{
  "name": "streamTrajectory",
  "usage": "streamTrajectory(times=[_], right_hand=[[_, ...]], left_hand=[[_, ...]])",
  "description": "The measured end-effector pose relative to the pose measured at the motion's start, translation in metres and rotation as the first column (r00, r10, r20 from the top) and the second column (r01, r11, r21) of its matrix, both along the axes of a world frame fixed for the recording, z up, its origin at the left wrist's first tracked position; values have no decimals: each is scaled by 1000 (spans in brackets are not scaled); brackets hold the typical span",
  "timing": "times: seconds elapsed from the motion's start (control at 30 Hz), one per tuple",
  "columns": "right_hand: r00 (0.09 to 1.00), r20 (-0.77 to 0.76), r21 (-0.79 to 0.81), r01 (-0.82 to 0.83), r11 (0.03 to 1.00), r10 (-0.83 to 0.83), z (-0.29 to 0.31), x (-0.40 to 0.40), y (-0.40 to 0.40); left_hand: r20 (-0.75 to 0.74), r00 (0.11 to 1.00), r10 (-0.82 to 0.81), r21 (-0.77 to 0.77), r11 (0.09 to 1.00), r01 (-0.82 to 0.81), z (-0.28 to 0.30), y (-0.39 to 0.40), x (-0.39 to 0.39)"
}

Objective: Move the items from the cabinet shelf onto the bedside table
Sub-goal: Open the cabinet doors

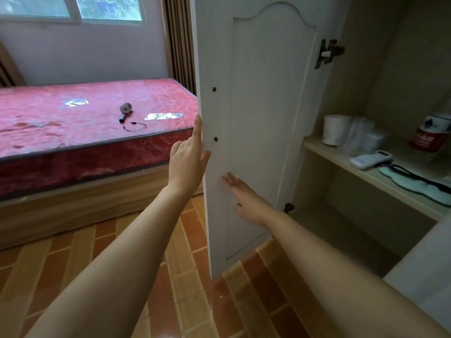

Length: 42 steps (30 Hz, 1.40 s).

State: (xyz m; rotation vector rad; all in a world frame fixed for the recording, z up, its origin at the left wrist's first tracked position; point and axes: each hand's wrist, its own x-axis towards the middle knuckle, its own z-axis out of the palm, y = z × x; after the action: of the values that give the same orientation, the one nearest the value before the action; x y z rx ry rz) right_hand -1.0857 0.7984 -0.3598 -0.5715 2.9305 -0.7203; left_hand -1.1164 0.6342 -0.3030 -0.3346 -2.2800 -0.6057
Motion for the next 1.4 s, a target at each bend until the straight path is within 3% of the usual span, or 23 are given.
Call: streamTrajectory(times=[0.5, 0.63, 0.73, 0.87, 1.13, 1.4], right_hand=[[998, -67, 101, 17, 995, -10, -5, -51, -12], [992, -121, 107, 59, 993, -46, -7, -47, -2], [976, -195, 76, 108, 991, -92, -6, -33, 14], [923, -338, 73, 221, 972, -184, 7, -4, 46], [824, -423, 166, 478, 863, -375, 16, 89, 146], [617, -496, 79, 732, 676, -611, 38, 185, 232]], left_hand=[[127, 990, -68, 131, 990, 51, -9, -17, -48], [85, 994, -72, 101, 993, 63, -13, -15, -46], [-3, 1000, -3, -8, 1000, 3, -26, -10, -37], [12, 1000, -21, -105, 994, 22, -45, 13, -17], [241, 936, -256, -157, 942, 297, -59, 113, 26], [307, 835, -457, -152, 842, 517, -69, 208, 65]])
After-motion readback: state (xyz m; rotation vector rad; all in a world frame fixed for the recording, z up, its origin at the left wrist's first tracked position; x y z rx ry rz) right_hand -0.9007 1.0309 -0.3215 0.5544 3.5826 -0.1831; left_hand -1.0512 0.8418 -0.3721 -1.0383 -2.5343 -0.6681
